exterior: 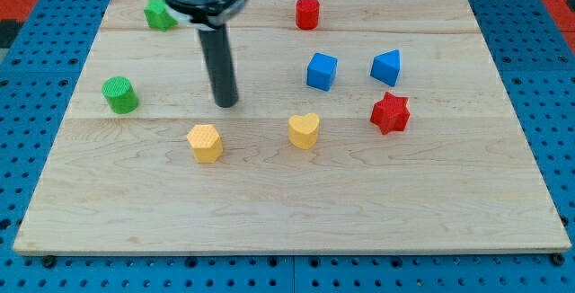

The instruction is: Push yellow hexagon to the bottom left corner

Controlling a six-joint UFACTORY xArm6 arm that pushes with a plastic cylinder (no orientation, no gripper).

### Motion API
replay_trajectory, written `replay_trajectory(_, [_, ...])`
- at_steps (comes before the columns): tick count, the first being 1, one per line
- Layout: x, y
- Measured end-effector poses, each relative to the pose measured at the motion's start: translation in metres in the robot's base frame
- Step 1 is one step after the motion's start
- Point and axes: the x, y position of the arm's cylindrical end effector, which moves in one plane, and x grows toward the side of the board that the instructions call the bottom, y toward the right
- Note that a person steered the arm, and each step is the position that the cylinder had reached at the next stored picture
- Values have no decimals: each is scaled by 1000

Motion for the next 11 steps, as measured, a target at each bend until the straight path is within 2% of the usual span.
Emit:
replay_trajectory(1, [35, -3])
replay_trajectory(2, [44, -6])
replay_trajectory(4, [76, -81])
replay_trajectory(5, [82, -75])
replay_trajectory(6, [96, -35])
replay_trajectory(7, [112, -49])
replay_trajectory(8, [112, -115])
replay_trajectory(9, [112, -109])
replay_trajectory(10, [88, -76])
replay_trajectory(11, [38, -29])
